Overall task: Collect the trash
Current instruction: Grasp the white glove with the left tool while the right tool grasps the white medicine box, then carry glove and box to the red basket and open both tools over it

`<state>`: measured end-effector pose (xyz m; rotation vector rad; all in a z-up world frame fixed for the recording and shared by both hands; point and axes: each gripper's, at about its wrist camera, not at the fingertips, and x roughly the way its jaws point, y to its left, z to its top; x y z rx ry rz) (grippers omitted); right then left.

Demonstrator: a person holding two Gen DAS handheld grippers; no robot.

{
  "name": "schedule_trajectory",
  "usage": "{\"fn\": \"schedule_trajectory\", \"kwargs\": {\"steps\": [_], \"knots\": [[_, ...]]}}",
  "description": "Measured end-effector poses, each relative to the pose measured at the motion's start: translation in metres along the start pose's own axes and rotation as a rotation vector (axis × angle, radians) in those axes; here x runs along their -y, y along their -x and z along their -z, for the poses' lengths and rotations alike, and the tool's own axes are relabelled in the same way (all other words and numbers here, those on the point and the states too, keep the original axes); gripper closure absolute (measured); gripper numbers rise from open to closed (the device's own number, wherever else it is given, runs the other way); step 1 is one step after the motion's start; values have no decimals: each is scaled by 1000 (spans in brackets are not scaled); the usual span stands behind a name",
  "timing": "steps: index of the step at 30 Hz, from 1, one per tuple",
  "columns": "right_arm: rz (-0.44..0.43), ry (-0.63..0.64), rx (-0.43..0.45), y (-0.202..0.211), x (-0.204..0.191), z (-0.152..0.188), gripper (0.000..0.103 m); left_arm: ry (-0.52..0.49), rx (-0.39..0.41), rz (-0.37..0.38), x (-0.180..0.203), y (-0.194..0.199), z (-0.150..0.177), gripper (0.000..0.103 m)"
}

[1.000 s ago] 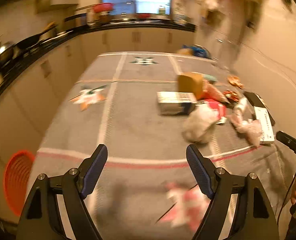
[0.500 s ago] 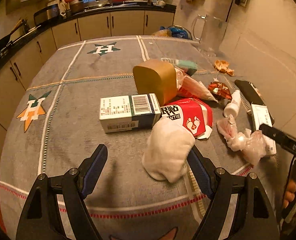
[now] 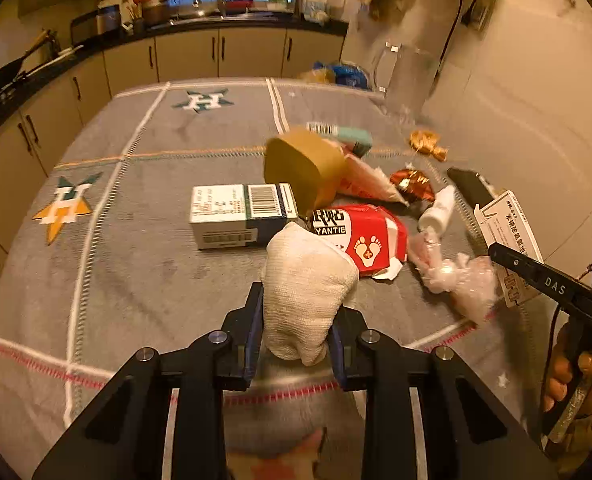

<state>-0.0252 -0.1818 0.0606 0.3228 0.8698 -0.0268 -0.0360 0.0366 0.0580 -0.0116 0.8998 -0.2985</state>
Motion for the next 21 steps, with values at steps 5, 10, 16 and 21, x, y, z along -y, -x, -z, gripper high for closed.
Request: {"fn": "schedule_trajectory", "kwargs": {"steps": [5,10,16,21], "knots": [[-43,-30,70,30,2,0,88,14,71,-8,-2,41,12,76],[-97,-11,124,60,-12,0,88,43,170,-70,-13,90,32,76],[-168,88,127,76,-54,14,88,120,253,-214,-49,135,60,75],[-238,182,88,73,-100,30,88,195,285,-355,-95,167,84,75]]}}
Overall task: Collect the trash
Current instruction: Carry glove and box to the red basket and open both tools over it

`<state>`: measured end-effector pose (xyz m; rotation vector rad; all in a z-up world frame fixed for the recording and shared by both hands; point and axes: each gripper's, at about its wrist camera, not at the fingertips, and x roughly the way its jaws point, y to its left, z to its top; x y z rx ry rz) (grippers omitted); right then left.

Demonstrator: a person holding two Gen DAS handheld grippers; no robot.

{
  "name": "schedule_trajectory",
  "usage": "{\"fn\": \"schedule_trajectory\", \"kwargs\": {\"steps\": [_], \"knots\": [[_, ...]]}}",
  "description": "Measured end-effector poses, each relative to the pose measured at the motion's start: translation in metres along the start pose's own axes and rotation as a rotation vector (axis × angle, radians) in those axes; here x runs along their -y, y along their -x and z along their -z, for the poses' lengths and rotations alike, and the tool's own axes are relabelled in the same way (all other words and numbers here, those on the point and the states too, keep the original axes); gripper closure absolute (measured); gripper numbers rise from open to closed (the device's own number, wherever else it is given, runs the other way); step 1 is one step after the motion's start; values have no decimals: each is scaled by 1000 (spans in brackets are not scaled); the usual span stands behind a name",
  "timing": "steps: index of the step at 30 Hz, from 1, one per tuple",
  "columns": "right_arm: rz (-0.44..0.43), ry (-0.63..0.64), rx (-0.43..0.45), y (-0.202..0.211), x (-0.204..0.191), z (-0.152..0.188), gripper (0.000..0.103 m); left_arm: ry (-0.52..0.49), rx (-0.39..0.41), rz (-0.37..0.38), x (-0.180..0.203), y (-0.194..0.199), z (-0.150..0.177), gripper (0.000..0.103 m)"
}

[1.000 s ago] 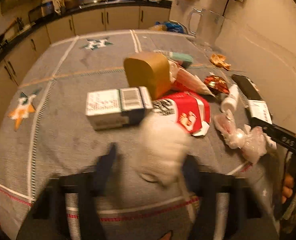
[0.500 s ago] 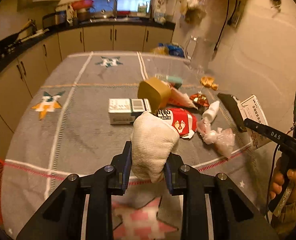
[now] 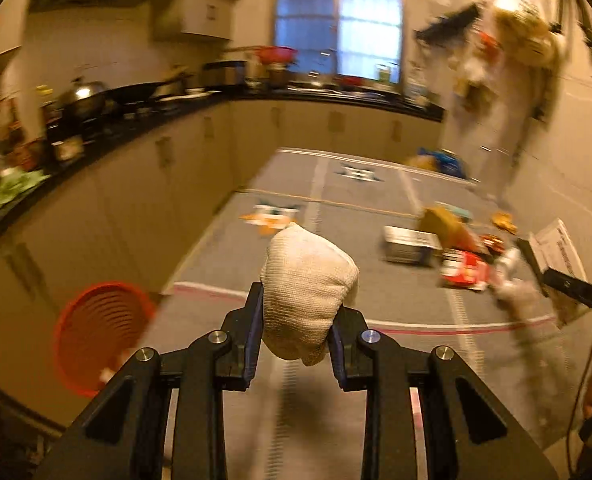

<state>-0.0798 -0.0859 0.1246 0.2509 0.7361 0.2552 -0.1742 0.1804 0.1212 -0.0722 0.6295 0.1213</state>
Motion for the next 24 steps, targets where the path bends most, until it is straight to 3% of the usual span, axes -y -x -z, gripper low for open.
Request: {"fn": "schedule_trajectory", "kwargs": {"steps": [8,13,24], "knots": [[-140,140,-95,-36,-90,11,88,188,-2,-157,-115,4,19,75],[-229,228,-177,-69,-157,19,88,289,-42,-228,-183,-11,40,75],[-428,407,-328,-166,-325,41,88,362,-113,-267,-272,-62,58,75]]}}
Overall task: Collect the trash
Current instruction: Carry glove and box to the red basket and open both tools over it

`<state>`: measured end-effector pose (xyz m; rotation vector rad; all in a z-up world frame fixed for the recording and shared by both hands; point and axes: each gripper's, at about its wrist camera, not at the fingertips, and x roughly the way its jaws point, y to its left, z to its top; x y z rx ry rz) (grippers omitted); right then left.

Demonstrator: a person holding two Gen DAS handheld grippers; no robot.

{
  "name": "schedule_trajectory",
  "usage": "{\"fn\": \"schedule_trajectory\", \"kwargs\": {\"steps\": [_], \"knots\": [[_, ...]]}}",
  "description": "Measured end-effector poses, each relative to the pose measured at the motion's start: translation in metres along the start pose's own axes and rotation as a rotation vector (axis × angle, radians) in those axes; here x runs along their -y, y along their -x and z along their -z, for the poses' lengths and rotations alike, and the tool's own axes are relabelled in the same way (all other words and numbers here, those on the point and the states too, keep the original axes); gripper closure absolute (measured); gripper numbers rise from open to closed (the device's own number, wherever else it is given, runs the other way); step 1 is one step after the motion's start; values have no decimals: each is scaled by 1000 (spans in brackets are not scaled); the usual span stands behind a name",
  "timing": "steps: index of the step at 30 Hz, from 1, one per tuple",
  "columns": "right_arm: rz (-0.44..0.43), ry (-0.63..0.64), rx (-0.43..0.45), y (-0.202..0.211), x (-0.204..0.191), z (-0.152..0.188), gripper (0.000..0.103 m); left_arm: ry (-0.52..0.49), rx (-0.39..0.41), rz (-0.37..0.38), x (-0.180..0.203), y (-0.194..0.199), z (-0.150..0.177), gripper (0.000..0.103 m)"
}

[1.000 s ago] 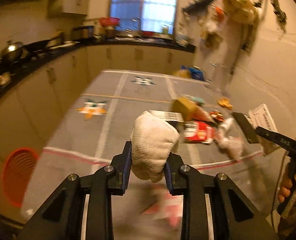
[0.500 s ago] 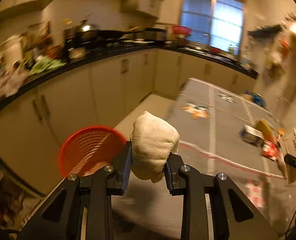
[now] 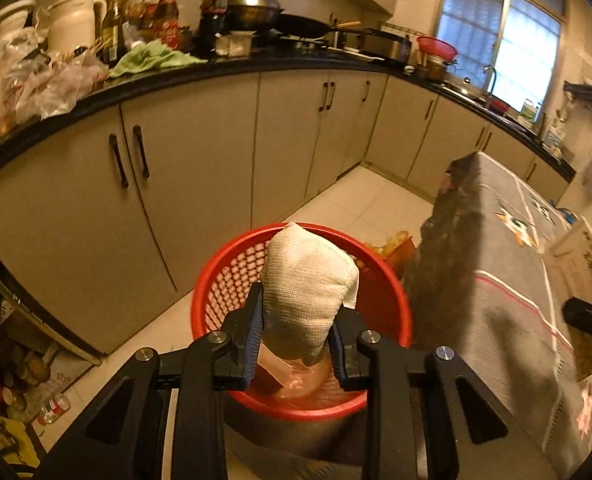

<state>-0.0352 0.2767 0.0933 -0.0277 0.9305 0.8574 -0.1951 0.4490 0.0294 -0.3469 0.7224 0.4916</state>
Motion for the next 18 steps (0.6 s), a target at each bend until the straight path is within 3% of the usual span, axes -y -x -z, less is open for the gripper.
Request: {"fn": "schedule_trajectory", "kwargs": {"steps": [7,9,11,14,18], "knots": [[-91,45,-84,-90,-45,-30,88,-7,-11,-8,-17,-22,-12,71],[-108,47,-101,-110,-51,-36,87,-11,-19,-1,-17,-25,-13,64],[-113,43,-113,-123,-53,-38,87,-13,-14,8,-18,-26,-13,50],[-108,28,-112,-125,-50,-39,66,-12,-6,9,-20,-26,-12,42],[-82,15,-93,-116,-41,-40,63,-11,-15,5,-19,-24,-11,40]]}}
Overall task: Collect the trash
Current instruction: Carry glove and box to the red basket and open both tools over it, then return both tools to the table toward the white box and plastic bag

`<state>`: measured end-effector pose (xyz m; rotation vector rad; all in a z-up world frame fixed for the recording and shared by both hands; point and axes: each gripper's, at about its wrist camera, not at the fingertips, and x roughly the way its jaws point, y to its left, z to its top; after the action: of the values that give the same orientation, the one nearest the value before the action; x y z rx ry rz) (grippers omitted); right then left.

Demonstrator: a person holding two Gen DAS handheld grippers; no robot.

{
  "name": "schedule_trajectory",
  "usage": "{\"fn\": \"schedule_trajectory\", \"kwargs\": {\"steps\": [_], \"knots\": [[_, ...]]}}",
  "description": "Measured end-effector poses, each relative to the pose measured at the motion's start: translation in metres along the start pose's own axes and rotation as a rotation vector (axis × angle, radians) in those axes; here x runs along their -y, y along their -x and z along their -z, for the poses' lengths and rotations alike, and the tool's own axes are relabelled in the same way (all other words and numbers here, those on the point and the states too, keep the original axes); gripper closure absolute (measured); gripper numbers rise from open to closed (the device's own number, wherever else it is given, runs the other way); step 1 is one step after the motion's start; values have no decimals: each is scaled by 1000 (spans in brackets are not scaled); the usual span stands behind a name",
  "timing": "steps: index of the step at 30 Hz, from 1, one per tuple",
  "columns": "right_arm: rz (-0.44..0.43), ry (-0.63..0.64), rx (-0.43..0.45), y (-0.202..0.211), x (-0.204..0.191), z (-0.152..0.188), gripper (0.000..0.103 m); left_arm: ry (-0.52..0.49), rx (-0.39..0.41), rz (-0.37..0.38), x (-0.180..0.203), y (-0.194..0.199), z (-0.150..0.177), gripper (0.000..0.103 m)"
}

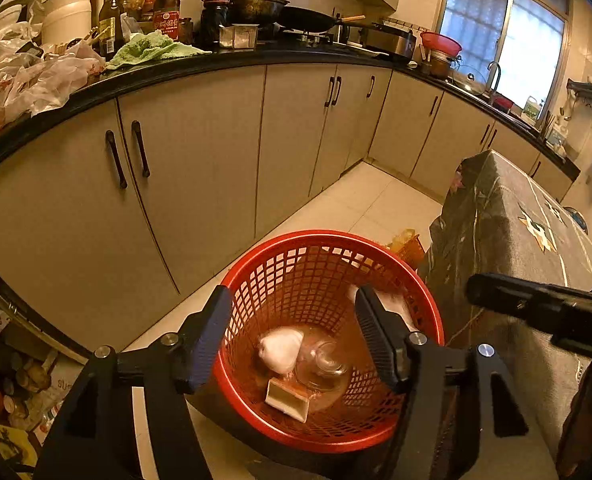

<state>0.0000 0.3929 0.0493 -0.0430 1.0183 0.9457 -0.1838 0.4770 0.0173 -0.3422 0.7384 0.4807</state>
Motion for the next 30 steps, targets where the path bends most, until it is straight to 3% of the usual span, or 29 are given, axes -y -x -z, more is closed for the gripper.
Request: {"fn": "schedule_trajectory", "kwargs": {"steps": [5,15,30], "knots": [[27,-29,36,23,9,9,58,-2,4,-30,5,11,5,36],[49,-48,166,87,18,45,39,-59,42,-119,35,44,18,33],[161,-118,202,176,59,104,38,-149,100,-128,99,94,35,27]]}}
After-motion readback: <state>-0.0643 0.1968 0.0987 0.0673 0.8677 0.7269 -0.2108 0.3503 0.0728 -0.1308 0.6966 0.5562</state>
